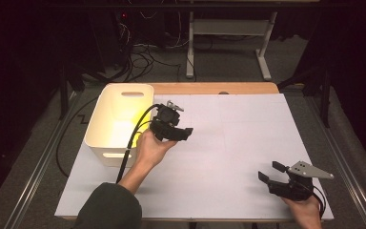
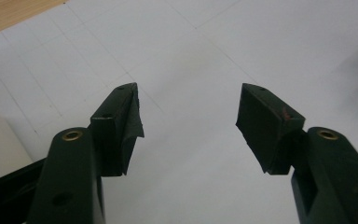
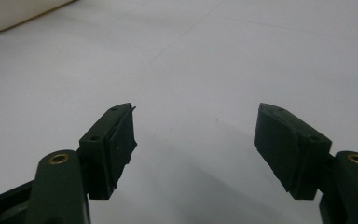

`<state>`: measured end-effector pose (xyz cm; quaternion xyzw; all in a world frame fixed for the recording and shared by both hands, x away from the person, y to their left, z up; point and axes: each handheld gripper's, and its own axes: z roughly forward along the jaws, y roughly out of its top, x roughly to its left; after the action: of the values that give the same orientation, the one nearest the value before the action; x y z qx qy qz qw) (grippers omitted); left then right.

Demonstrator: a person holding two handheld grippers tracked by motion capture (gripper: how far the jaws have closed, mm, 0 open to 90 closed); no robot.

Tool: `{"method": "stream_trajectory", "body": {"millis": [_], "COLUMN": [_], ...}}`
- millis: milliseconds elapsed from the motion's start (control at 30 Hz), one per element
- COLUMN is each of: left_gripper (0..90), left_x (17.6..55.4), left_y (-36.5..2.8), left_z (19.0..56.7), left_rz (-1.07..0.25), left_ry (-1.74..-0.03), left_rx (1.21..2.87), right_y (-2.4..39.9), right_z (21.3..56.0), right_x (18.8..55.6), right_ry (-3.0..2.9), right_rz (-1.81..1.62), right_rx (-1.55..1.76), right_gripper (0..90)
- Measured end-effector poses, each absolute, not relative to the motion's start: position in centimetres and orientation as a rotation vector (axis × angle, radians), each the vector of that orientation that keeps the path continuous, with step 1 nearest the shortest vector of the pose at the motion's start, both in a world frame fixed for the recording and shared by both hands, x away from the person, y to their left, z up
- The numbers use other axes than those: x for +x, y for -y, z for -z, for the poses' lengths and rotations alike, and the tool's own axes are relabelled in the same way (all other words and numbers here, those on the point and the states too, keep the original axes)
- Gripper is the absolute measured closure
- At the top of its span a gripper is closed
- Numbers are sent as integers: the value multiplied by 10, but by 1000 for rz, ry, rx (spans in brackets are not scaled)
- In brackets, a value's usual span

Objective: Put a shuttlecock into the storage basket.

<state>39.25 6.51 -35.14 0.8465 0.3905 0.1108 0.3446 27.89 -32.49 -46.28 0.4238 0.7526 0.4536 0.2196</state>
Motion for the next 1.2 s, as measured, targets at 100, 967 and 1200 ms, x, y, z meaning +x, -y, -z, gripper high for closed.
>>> {"method": "stream_trajectory", "body": {"millis": [100, 967, 1200], "left_gripper": [401, 402, 403], "left_x": [390, 376, 372], "left_y": [-63, -69, -69], "left_z": [355, 377, 383], "left_rz": [-286, -272, -272], "left_ry": [-1010, -997, -993], "left_rx": [2205, 2224, 2239], "right_y": [325, 325, 325], "right_z": [463, 463, 463], "right_x": [279, 278, 279], "right_ry": [-2081, -2080, -2079], "right_rz": [-1255, -1255, -1257], "right_rx": [1175, 1171, 1173], "right_gripper": [295, 295, 295]}}
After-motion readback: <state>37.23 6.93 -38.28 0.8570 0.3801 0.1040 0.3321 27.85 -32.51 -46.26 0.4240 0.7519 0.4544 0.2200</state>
